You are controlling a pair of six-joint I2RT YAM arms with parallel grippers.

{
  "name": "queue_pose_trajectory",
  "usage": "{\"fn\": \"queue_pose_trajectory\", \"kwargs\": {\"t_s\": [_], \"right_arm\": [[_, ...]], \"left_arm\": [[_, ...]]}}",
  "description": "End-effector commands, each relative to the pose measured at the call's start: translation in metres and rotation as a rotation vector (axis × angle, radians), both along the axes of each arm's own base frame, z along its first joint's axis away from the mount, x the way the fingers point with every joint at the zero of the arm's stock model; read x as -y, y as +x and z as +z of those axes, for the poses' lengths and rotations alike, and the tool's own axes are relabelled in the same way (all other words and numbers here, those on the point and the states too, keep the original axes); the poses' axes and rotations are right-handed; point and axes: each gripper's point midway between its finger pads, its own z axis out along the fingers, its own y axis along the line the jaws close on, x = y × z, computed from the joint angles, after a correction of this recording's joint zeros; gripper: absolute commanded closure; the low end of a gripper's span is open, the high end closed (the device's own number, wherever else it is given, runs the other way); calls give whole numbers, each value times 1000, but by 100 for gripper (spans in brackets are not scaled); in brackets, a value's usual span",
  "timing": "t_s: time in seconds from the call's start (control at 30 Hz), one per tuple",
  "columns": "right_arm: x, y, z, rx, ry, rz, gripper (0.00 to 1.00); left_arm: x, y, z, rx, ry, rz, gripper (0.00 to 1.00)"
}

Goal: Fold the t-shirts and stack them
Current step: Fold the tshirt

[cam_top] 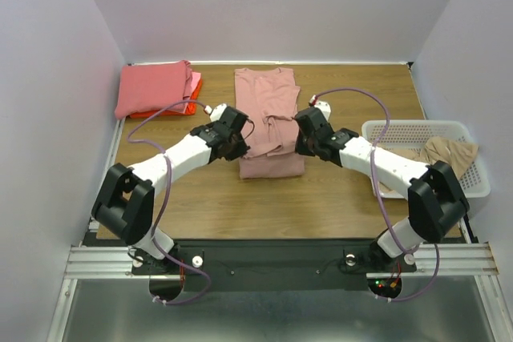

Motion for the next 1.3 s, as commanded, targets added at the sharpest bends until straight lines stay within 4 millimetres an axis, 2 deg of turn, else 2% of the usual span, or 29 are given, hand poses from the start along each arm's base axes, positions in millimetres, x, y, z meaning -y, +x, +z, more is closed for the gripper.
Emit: {"fn": "queue_pose_trajectory", "kwargs": {"t_s": [0.0,0.07,0.13,0.23,0.27,0.33,0.37,0.53,0.57,0.67,0.77,0.8,0.83,0.87,0.9,0.93,0.97,1.03,1.1,1.13,1.2,1.27], "right_arm": [[-1,46,28,106,48,-16,99],[1,59,26,104,55,-14,100],[-1,70,24,103,64,-13,100],[-3,84,24,103,86,-2,100],[-3,88,16,86,79,-2,100],[-4,95,16,90,82,0,100],[-4,101,19,97,84,-3,100],[-1,123,3,78,80,-17,100],[-3,128,5,81,97,-8,100],[-5,134,-12,43,98,4,100],[-3,141,-20,27,110,-15,100],[-3,143,-20,27,113,-15,99],[-4,146,-21,26,115,-14,98],[-2,149,-20,29,118,-19,97],[-1,151,-21,29,118,-22,89],[-2,154,-19,35,119,-24,82],[-1,155,-18,36,121,-25,74],[-3,153,-19,28,122,4,59],[-5,148,-13,29,139,25,45],[-6,145,-10,31,142,39,38],[-7,134,-9,17,155,65,34],[-9,123,-10,2,164,98,15]], "left_arm": [[-9,36,22,87,51,9,100],[-8,50,19,81,67,3,100],[-7,63,27,102,65,12,100],[-12,77,21,95,83,13,100],[-11,84,25,105,77,12,100],[-12,93,16,90,83,-2,100],[-8,98,20,98,75,-9,100],[-2,121,3,88,76,-25,100],[-5,128,6,93,73,-7,100],[-13,136,-3,80,69,28,100],[-18,148,-3,93,55,38,100],[-20,150,-9,80,58,37,100],[-17,154,-7,83,51,23,93],[-16,157,-7,88,59,13,91],[-17,158,-12,79,68,19,64],[-17,162,-12,88,69,24,43],[-15,163,-12,86,67,12,26],[-14,161,-15,76,67,-3,2],[-16,158,-14,77,66,4,2],[-17,157,-5,96,58,15,2],[-21,149,-5,93,58,22,2],[-27,136,2,102,48,31,2]]}}
